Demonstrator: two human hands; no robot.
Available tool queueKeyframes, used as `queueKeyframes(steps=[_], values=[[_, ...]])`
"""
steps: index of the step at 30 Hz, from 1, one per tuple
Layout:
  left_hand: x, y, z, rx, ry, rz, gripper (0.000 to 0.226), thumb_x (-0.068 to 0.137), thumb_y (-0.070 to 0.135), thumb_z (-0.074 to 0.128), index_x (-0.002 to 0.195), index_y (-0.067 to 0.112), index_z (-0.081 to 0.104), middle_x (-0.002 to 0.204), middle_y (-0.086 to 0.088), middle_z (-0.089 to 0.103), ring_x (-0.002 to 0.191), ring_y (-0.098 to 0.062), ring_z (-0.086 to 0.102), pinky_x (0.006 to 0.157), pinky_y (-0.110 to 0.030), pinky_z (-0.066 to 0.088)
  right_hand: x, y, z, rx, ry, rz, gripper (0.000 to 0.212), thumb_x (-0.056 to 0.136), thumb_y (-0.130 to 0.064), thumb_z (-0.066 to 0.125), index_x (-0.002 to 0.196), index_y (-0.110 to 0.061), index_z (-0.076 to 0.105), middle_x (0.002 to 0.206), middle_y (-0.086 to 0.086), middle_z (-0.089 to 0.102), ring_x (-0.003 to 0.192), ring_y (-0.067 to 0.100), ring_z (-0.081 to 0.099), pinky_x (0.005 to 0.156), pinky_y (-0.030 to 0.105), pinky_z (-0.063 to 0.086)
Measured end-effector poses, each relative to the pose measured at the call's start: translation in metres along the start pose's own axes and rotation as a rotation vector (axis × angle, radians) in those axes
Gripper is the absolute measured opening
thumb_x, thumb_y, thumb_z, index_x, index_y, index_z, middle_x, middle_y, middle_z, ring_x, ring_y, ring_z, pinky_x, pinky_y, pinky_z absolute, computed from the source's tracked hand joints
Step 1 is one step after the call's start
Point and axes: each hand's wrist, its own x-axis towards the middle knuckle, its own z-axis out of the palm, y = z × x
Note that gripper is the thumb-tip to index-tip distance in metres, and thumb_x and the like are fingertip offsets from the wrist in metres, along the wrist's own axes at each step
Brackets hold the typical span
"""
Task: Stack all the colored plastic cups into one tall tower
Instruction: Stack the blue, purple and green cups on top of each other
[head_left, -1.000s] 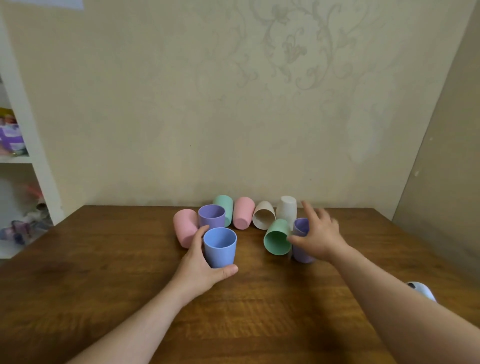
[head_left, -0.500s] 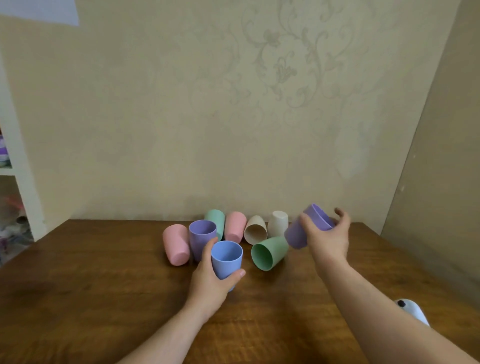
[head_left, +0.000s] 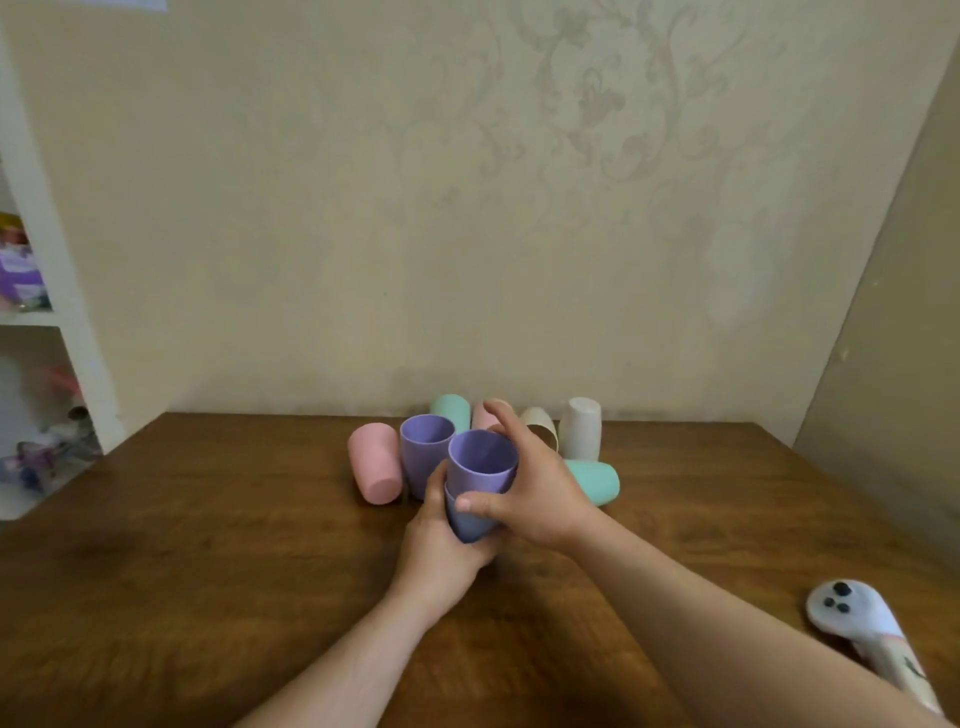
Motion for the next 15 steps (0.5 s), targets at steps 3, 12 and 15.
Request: queueKeyframes(steps=[3, 12, 15], values=[[0.001, -0.002, -0.001, -0.018, 0.017, 0.005, 0.106, 0.071, 0.034, 0.1, 0.157, 0.043, 0.039, 0.145, 0.021, 0.062, 0.127, -0.008, 0.065, 0.104, -0.036, 0.06, 0.009, 0.012, -0.018, 0.07, 0.126, 0.037, 0.095, 0.084, -0.057, 0.073, 0.166, -0.034, 0.032, 0.139, -0.011, 0.059, 0.133, 0.015, 0.054, 0.114, 0.037, 0.044], [0.0, 0.0, -0.001, -0.027, 0.032, 0.012, 0.11, 0.064, 0.048, 0.1, 0.155, 0.047, 0.038, 0.144, 0.026, 0.061, 0.128, -0.005, 0.064, 0.107, -0.04, 0.059, -0.003, 0.101, -0.042, -0.67, -0.226, 0.245, 0.106, 0.085, -0.053, 0.079, 0.167, -0.041, 0.012, 0.171, -0.007, 0.027, 0.156, 0.032, 0.026, 0.125, 0.055, 0.032], [-0.002, 0.002, -0.001, -0.042, 0.033, 0.018, 0.116, 0.057, 0.055, 0.098, 0.155, 0.05, 0.036, 0.146, 0.028, 0.059, 0.131, -0.004, 0.062, 0.109, -0.043, 0.058, -0.003, 0.103, -0.033, -0.571, -0.045, 0.219, 0.096, 0.084, -0.05, 0.084, 0.161, -0.042, 0.027, 0.164, -0.008, 0.041, 0.152, 0.026, 0.036, 0.122, 0.056, 0.032]])
